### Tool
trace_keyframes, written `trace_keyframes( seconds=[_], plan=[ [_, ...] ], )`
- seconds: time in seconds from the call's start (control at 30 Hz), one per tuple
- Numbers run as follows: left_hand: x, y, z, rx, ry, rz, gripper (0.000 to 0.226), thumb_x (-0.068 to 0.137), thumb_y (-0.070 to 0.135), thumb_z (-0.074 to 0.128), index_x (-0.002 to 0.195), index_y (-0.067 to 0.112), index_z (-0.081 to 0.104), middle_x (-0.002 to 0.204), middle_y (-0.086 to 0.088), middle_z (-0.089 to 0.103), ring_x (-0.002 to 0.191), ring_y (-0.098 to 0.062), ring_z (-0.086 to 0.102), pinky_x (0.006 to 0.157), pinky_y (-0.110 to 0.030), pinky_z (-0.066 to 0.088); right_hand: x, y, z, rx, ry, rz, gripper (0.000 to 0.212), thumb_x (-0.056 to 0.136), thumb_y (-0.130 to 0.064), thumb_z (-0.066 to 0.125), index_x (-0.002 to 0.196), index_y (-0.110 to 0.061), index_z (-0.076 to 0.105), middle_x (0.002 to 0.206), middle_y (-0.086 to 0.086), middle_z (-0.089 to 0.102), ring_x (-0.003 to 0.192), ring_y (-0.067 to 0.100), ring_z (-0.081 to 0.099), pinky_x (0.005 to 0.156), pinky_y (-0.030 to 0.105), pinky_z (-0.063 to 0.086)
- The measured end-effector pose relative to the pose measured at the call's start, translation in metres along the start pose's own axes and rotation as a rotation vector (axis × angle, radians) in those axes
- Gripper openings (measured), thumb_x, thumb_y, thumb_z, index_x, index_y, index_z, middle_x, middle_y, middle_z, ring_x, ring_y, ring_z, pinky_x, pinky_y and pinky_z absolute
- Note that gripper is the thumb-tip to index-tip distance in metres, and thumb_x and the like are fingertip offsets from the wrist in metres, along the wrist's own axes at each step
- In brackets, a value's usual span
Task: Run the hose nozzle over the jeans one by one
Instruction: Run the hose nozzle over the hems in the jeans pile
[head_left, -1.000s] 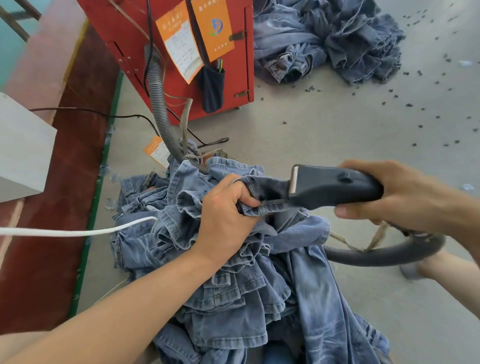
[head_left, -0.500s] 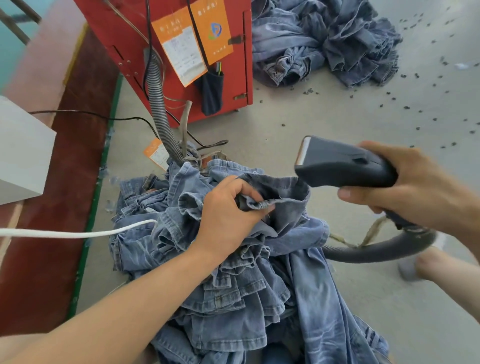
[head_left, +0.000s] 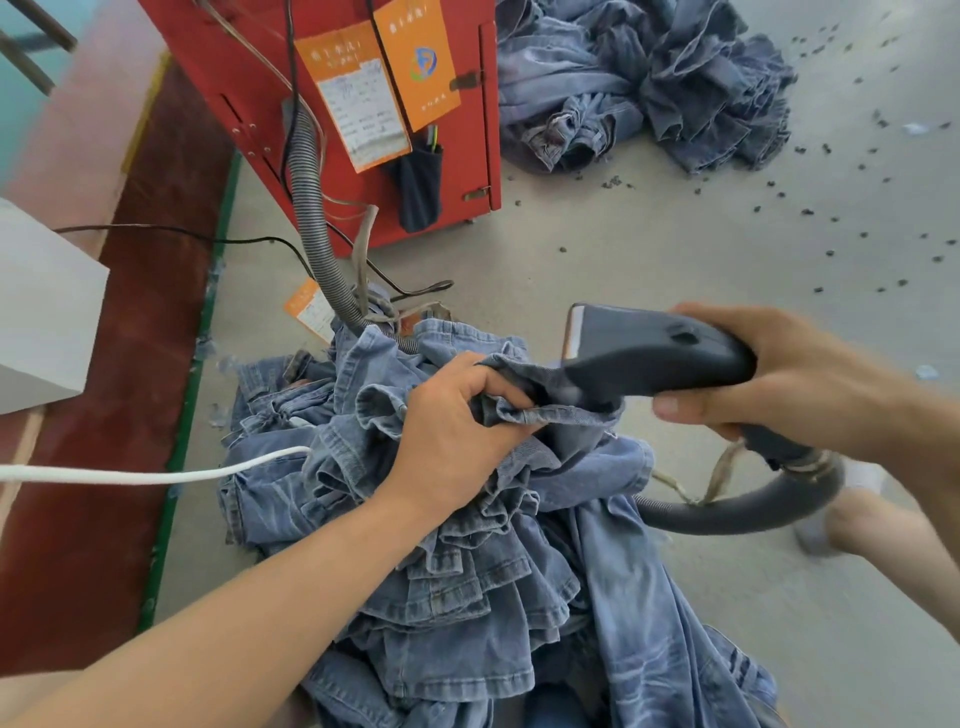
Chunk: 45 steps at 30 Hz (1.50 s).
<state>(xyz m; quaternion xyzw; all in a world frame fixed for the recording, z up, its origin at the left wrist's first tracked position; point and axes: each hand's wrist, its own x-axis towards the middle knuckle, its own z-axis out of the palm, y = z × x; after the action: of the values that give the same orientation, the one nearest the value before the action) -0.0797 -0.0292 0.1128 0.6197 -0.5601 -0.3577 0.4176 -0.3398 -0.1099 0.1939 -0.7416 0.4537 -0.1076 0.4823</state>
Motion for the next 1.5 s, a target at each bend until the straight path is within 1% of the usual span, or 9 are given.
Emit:
trace_keyframes(
  seconds=[0.33,0.57,0.67,0.77,0.87,1.07,1.17,1.33,1.5],
  plan=[
    [-0.005,-0.004,0.008,0.079,0.145,0.098,0.037,0.067,0.013,0.096,0.075,0.023,0.061,0.082,0.008,0.061,0.079,-0.009,0.061,0.072,-0.017,0.045,0.003,0.011,0.003,-0.186,-0.250,0.079,0.037,0.083,-0.034,0.084,0.114,-0.042,0.066,0.075,-0.007,0.070,0.055,0.007,0.062,0.054,0.017,0.050],
    [-0.003,-0.009,0.010,0.196,0.069,0.316,0.030,0.070,-0.002,0.091,0.068,0.008,0.063,0.093,-0.001,0.066,0.085,-0.016,0.064,0.071,-0.025,0.049,0.007,0.000,0.012,-0.001,-0.097,-0.019,0.025,0.082,-0.036,0.085,0.100,-0.033,0.068,0.061,-0.003,0.063,0.052,0.012,0.059,0.049,0.019,0.046],
    [-0.003,-0.007,0.008,0.218,0.045,0.310,0.027,0.071,-0.011,0.085,0.087,0.008,0.073,0.097,-0.002,0.064,0.088,-0.019,0.063,0.074,-0.035,0.052,0.001,-0.002,-0.009,0.091,-0.015,0.001,0.041,0.070,-0.047,0.085,0.103,-0.026,0.069,0.057,0.007,0.060,0.049,0.019,0.057,0.050,0.021,0.047],
    [0.001,-0.006,0.005,0.338,0.028,0.279,0.061,0.076,-0.003,0.085,0.132,0.015,0.067,0.096,0.001,0.056,0.087,-0.015,0.054,0.080,-0.025,0.049,-0.010,0.001,-0.027,0.084,-0.012,0.041,0.069,0.057,-0.065,0.088,0.110,-0.024,0.068,0.057,0.013,0.060,0.048,0.022,0.058,0.048,0.022,0.047],
    [0.002,-0.004,0.005,0.400,0.007,0.273,0.073,0.079,0.004,0.087,0.145,0.013,0.057,0.095,0.005,0.048,0.085,-0.009,0.044,0.080,-0.019,0.042,-0.017,0.002,-0.032,0.047,-0.069,0.086,0.081,0.054,-0.076,0.085,0.116,-0.028,0.068,0.060,0.012,0.063,0.048,0.021,0.060,0.047,0.021,0.047],
    [-0.002,-0.001,0.007,0.394,-0.014,0.290,0.080,0.079,0.010,0.089,0.150,0.011,0.051,0.101,0.002,0.052,0.092,-0.013,0.051,0.087,-0.022,0.046,-0.011,0.005,-0.010,-0.198,-0.229,0.142,0.050,0.070,-0.056,0.080,0.116,-0.043,0.066,0.075,-0.004,0.070,0.058,0.017,0.067,0.055,0.035,0.058],
    [-0.003,0.000,0.008,0.425,-0.040,0.320,0.080,0.077,0.008,0.089,0.149,0.009,0.053,0.097,0.003,0.048,0.085,-0.011,0.046,0.082,-0.020,0.044,-0.004,0.005,0.002,-0.209,-0.283,0.154,0.033,0.083,-0.033,0.084,0.108,-0.043,0.067,0.077,-0.005,0.070,0.059,0.013,0.065,0.055,0.028,0.055],
    [-0.003,-0.001,0.010,0.430,-0.052,0.340,0.079,0.076,0.003,0.087,0.147,0.005,0.053,0.097,0.006,0.042,0.083,-0.003,0.035,0.082,-0.003,0.032,0.006,-0.003,0.016,-0.261,-0.253,0.060,0.030,0.084,-0.029,0.082,0.105,-0.042,0.065,0.078,-0.013,0.069,0.064,0.003,0.062,0.058,0.018,0.044],
    [-0.004,0.004,0.009,0.418,-0.079,0.319,0.082,0.078,0.014,0.089,0.150,0.008,0.050,0.098,0.000,0.049,0.088,-0.012,0.046,0.085,-0.019,0.042,-0.002,-0.002,-0.007,-0.176,-0.156,0.076,0.035,0.083,-0.026,0.084,0.109,-0.042,0.067,0.064,-0.005,0.065,0.051,0.010,0.060,0.048,0.020,0.048]
  ],
)
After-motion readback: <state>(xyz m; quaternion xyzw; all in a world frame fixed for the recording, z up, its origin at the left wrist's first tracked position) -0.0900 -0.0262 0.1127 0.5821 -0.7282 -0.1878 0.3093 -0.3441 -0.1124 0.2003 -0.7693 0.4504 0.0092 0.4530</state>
